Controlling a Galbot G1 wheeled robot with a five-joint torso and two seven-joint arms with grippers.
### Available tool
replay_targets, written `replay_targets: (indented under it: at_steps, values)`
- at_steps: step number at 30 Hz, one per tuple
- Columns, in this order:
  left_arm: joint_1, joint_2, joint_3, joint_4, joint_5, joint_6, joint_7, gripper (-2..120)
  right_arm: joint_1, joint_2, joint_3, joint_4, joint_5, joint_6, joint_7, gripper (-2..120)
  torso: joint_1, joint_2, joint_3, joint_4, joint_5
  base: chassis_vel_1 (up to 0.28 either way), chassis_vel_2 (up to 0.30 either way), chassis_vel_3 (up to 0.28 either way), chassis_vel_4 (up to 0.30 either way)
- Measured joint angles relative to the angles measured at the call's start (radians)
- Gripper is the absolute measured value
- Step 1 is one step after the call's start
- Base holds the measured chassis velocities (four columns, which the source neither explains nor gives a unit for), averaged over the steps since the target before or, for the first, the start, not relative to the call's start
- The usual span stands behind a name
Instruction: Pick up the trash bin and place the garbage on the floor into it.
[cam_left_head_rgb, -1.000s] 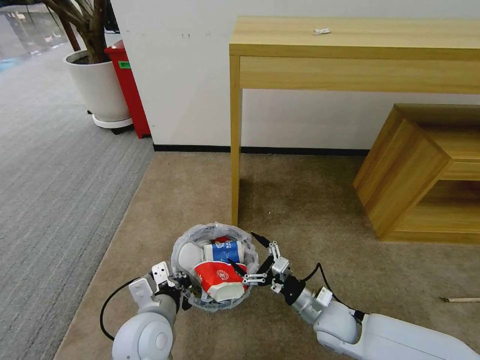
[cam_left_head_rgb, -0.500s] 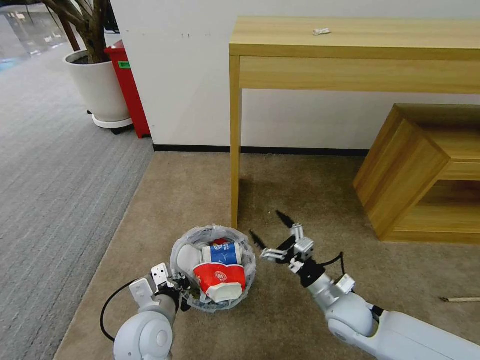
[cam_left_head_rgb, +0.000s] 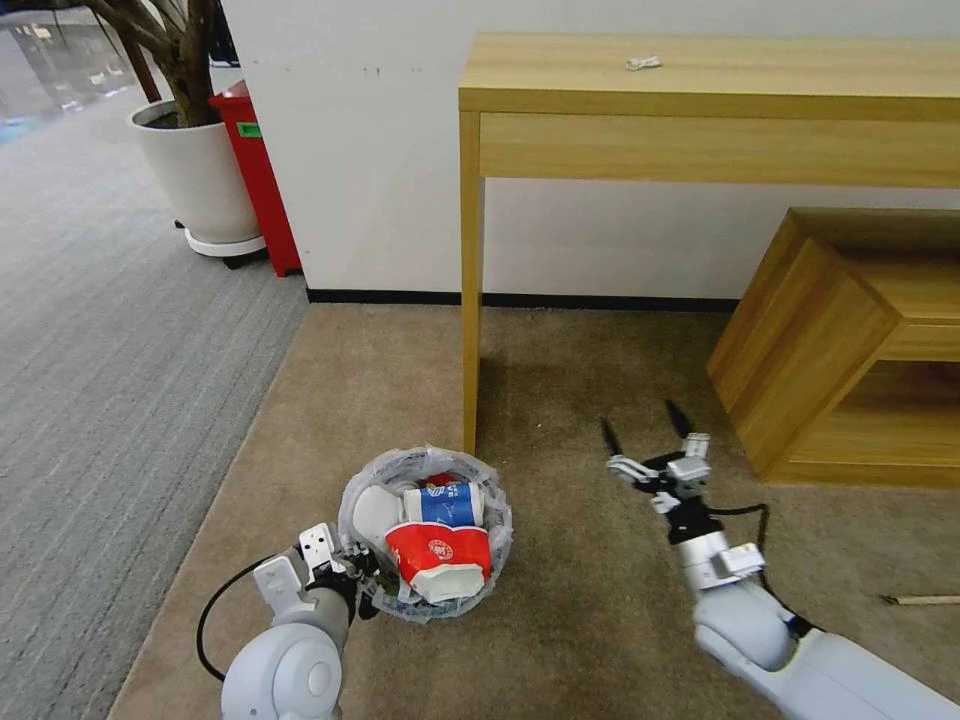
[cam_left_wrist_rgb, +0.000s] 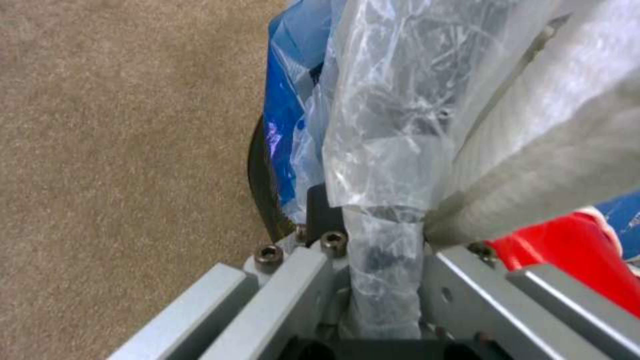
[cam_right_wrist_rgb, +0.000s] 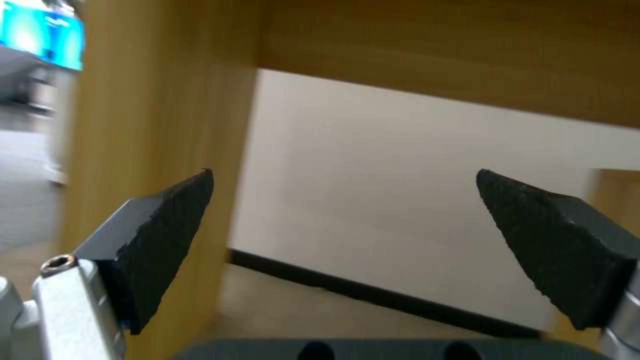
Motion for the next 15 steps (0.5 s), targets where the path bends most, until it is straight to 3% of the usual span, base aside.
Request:
replay_targets:
  at_steps: [3, 6, 7, 11, 15]
  values:
    - [-0.001, 0.000, 0.000, 0.000, -0.005, 0.000, 0.000, 0, -0.075, 0.002, 0.083, -0.008, -0.019, 0.008, -0.011, 100, 0.000, 0.000, 0.000, -0.0001, -0.0004, 0.000, 0.000, 0.000, 0.000]
    - [-0.009, 0.000, 0.003, 0.002, -0.019, 0.000, 0.000, 0, -0.202, 0.045, 0.230, -0.061, -0.069, 0.067, -0.035, 100, 0.000, 0.000, 0.000, -0.0004, -0.0001, 0.000, 0.000, 0.000, 0.000]
    - [-0.009, 0.000, 0.003, 0.002, -0.019, 0.000, 0.000, 0, -0.202, 0.045, 0.230, -0.061, -0.069, 0.067, -0.035, 100, 0.000, 0.000, 0.000, -0.0004, -0.0001, 0.000, 0.000, 0.000, 0.000]
    - [-0.021, 0.000, 0.004, 0.015, -0.030, 0.000, -0.001, 0, -0.320, 0.154, 0.427, -0.114, -0.061, 0.139, -0.116, 99, 0.000, 0.000, 0.000, -0.0003, 0.0000, 0.000, 0.000, 0.000, 0.000]
    - [-0.025, 0.000, 0.003, 0.015, -0.043, 0.000, -0.005, 0, -0.370, 0.213, 0.516, -0.112, -0.034, 0.145, -0.155, 97, 0.000, 0.000, 0.000, -0.0003, -0.0004, 0.000, 0.000, 0.000, 0.000]
